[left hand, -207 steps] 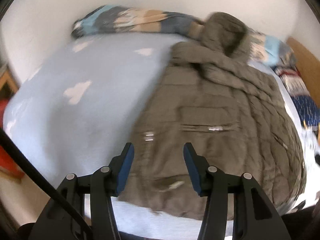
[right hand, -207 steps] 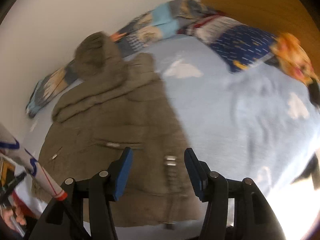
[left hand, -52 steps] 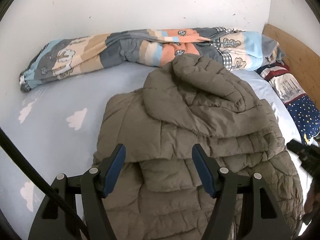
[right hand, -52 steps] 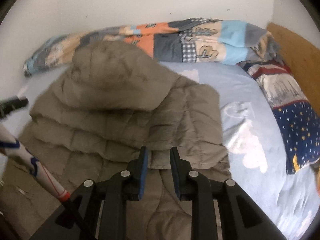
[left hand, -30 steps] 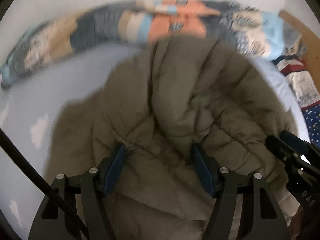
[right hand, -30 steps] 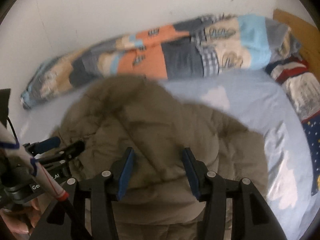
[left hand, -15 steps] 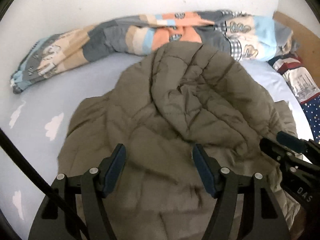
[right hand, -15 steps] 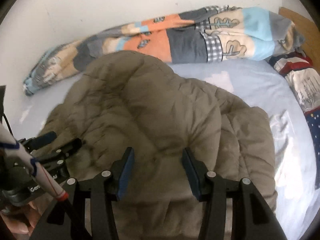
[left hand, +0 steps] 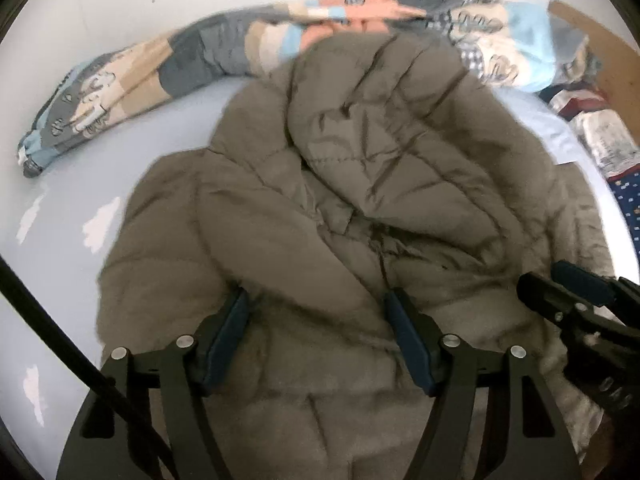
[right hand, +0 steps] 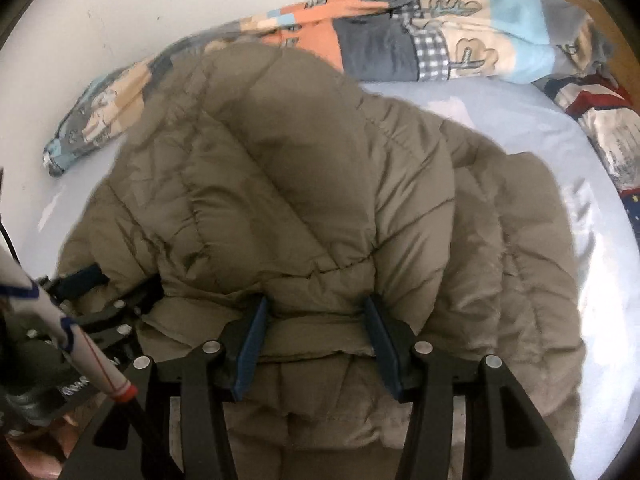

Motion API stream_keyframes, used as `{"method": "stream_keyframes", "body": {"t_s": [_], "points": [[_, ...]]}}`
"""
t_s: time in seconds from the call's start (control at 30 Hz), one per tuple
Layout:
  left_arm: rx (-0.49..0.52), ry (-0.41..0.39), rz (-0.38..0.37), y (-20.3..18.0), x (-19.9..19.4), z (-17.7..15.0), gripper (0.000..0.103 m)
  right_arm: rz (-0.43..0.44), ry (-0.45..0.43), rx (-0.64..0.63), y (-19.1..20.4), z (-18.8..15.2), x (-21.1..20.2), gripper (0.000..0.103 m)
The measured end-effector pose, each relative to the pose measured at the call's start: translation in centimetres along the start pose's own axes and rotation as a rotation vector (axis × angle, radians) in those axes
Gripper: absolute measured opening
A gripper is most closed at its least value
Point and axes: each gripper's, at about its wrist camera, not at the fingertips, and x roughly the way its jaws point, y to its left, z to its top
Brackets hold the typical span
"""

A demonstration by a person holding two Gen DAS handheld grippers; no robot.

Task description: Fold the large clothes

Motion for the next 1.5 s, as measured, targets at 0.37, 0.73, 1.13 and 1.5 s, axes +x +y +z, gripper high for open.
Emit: {"method": "stream_keyframes", "body": {"t_s": [0.37, 0.73, 1.13, 1.5], "points": [[0.052, -0.045, -0.007, 0.5, -11.0, -10.0, 0.07, 0.048, -0.003, 0.041, -0.5, -9.3, -9.7, 0.054], [-0.13, 0.042, 0.041, 2.9, -14.9, -24.8, 0.07, 0.017, 0.037, 0.06, 0.1, -21.9, -15.4, 0.055], [-0.1, 0.051, 0.082, 2.0, -13.0, -30.6, 0.074, -0.085, 0.061, 0.019, 1.1, -29.7, -14.6, 0.056], [-0.052, -0.046, 0.126, 2.1, -13.1, -31.8, 0.09, -0.084, 0.037, 0.01, 1.2, -30.4, -14.1, 0.059]]}}
